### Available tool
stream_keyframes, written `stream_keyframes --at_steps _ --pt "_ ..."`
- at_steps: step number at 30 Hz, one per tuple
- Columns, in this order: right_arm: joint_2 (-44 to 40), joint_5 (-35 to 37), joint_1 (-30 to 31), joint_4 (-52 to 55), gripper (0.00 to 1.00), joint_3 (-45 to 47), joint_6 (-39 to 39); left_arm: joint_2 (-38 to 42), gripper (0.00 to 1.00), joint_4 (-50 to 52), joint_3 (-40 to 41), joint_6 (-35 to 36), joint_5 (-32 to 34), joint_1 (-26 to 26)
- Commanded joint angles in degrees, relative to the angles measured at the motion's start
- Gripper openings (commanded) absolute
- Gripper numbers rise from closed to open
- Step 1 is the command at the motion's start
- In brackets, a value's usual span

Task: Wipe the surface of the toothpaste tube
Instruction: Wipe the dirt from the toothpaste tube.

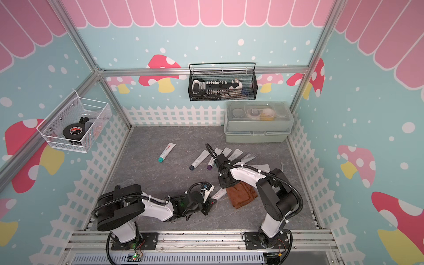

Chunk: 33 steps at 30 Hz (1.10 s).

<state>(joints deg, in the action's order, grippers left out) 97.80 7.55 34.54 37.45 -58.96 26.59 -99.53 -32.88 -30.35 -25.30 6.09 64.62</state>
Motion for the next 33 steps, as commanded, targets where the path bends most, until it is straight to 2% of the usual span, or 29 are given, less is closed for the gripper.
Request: stream_keyframes --at_steps 1,4,9,13,18,24,27,29,33 --pt "4.0 9.2 -1.7 6.8 0.06 2.2 -0.6 -0.7 0.26 9.8 3.4 -1.6 1.8 -0.1" --pt "2.5 9.1 -1.7 7.5 0.07 1.9 -0.6 -0.8 0.26 9.7 3.4 -1.6 1.7 -0.2" --pt "-3.8 -2.8 -0.6 4.4 0.07 2.9 -1.1 -1.6 0.26 10.1 2.3 -1.1 1.4 -0.1" --pt "-7.6 -9.7 1.6 4.3 0.07 2.3 -0.9 -1.9 0.26 10.9 1.3 -0.8 1.2 -0.1" --pt "-8.7 -14.2 3.3 2.5 0.08 2.5 -0.2 -2.3 0.26 11.5 0.4 -0.5 0.8 -0.1" --pt "-1.6 -7.5 3.8 3.1 0.08 1.9 -0.9 -2.1 0.26 12.2 0.1 -0.5 0.6 -0.2" --pt "2.0 -1.0 3.7 5.6 0.07 0.5 -1.0 -1.6 0.26 12.5 0.4 -0.6 0.7 -0.1" --pt "3.9 3.5 3.1 6.8 0.07 0.0 -0.9 -1.1 0.26 12.2 0.8 -0.8 0.8 -0.2" --pt "5.8 7.6 0.8 7.4 0.07 0.0 -0.9 -0.5 0.26 11.5 1.9 -1.2 0.9 -0.1"
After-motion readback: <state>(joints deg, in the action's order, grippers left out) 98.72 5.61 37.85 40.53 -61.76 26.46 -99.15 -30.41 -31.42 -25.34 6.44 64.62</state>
